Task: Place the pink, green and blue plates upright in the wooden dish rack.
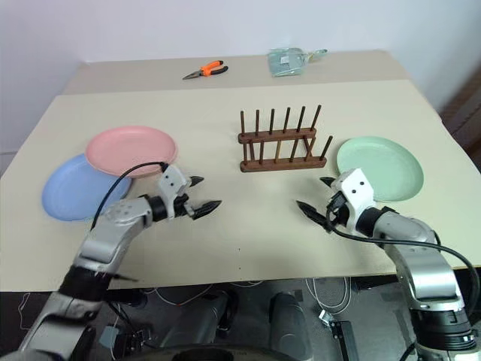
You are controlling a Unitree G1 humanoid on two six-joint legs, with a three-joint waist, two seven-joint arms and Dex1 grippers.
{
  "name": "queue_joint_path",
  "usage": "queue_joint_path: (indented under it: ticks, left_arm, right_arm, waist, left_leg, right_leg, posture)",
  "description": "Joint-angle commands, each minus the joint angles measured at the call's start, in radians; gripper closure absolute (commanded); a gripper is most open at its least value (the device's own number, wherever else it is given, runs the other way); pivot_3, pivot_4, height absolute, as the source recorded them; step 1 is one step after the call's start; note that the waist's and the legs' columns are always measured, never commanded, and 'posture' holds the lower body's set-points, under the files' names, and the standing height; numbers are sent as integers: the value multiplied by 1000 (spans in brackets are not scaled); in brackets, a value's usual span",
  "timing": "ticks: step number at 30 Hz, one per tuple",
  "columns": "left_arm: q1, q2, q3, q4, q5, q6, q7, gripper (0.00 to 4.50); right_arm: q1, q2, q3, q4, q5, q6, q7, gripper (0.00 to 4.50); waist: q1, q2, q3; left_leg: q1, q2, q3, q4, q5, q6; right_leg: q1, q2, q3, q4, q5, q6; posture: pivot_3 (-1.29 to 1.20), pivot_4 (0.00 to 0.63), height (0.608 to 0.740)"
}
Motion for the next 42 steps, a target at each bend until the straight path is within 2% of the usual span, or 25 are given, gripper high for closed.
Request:
queue_joint_path:
  ticks: [1,4,7,12,15,20,21,27,31,35,42]
  left_arm:
    - [-109,-38,-40,165,35,-89,-55,0]
    - [-302,-147,-57,465,63,-189,-85,0]
    - [-426,-213,-69,682,110,-274,-94,0]
    - [-542,-289,-58,914,150,-381,-87,0]
    - [-561,-311,-54,969,165,-417,-92,876]
    - [-528,-305,-48,951,177,-452,-128,3393]
    - [-510,-295,-54,925,182,-459,-147,3699]
    - [-383,-195,-56,679,158,-423,-287,3699]
    - [-264,-81,-72,409,104,-337,-449,3699]
    - [-210,-12,-91,274,82,-289,-526,3699]
    - [-194,8,-79,267,116,-243,-462,310]
  right_arm:
    - [14,26,19,-83,-16,17,-59,55]
    - [56,65,57,-151,-43,25,-123,55]
    - [81,89,61,-215,-53,51,-174,55]
    - [147,107,31,-272,-60,67,-228,55]
    - [172,107,27,-291,-60,66,-241,0]
    - [168,106,33,-288,-57,64,-252,0]
    - [169,102,35,-282,-57,60,-248,0]
    - [181,71,7,-262,-47,52,-213,0]
    - [211,27,-63,-241,-22,52,-162,0]
    - [251,-7,-128,-209,-16,37,-118,0]
    - [271,-13,-137,-205,-29,17,-95,0]
  waist:
    - [-2,0,0]
    - [11,-1,1]
    - [18,-2,1]
    - [23,-4,2]
    - [22,-4,2]
    - [19,-4,1]
    - [19,-4,1]
    - [12,-3,1]
    - [-3,-3,1]
    - [-2,-3,1]
    - [-6,-3,1]
  left_leg:
    - [0,0,0,0,0,0]
    - [-1,0,0,0,0,0]
    - [-2,0,0,1,0,0]
    - [-2,0,0,1,0,1]
    - [-2,0,0,2,1,2]
    - [-2,0,0,4,1,2]
    - [-2,0,0,4,1,2]
    - [-1,0,0,4,1,3]
    - [-1,0,0,3,1,3]
    - [-1,0,0,4,1,3]
    - [-1,0,0,5,1,3]
  right_leg:
    - [0,0,0,0,0,1]
    - [0,0,-2,0,1,1]
    - [-1,0,-2,0,1,2]
    - [-2,0,-2,0,1,2]
    - [-1,0,-2,0,1,2]
    - [0,1,-2,1,1,3]
    - [0,1,-2,2,1,3]
    - [0,1,-2,2,1,3]
    - [0,1,-2,2,1,2]
    - [0,1,-2,2,1,2]
    - [0,1,-1,2,1,2]
  posture:
    - [0,150,719]
    - [0,150,719]
    - [0,150,719]
    - [0,150,719]
    - [0,150,719]
    - [0,150,719]
    - [0,150,719]
    - [0,150,719]
    - [0,150,719]
    - [0,150,719]
    - [0,150,719]
